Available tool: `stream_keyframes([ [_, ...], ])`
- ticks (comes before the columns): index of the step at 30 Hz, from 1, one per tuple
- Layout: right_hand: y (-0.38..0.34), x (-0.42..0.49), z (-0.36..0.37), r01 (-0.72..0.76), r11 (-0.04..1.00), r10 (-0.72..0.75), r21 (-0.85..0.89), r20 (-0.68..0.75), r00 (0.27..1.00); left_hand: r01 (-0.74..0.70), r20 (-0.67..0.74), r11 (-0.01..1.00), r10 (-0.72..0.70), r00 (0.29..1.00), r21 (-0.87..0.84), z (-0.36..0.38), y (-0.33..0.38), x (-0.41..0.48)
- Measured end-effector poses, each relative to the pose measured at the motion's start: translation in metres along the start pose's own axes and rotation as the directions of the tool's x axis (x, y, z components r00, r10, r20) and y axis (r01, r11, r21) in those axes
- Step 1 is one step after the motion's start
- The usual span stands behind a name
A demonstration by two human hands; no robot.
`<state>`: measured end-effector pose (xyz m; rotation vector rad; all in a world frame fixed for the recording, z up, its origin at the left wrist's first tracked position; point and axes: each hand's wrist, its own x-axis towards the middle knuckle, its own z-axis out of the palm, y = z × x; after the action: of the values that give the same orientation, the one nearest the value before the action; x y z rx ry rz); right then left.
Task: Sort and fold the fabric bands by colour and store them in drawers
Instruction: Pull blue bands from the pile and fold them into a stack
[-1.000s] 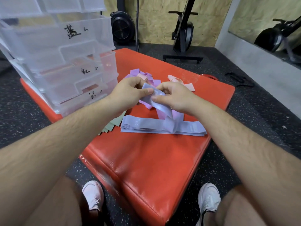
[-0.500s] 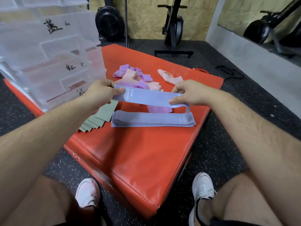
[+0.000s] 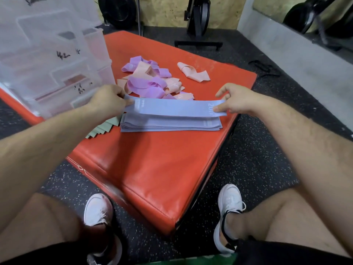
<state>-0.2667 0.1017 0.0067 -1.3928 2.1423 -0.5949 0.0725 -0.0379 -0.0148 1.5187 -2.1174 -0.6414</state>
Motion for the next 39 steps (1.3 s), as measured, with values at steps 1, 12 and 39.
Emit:
stream_keyframes([
  [1,0.001,-0.001,0.000,-0.004,1.000,0.004,0.018,0.004,1.000,-0.010,0.006,0.999,0.010,1.000,0.032,0.001,0.000,0.000],
  [12,0.004,-0.013,0.018,0.033,0.988,-0.024,-0.151,0.063,0.998,-0.197,0.108,0.949,0.175,0.979,0.245,0.010,-0.005,-0.013],
  [39,0.014,-0.005,0.019,0.024,0.958,0.009,-0.286,0.116,0.993,-0.551,0.324,0.778,0.460,0.827,0.302,0.058,0.017,-0.026],
])
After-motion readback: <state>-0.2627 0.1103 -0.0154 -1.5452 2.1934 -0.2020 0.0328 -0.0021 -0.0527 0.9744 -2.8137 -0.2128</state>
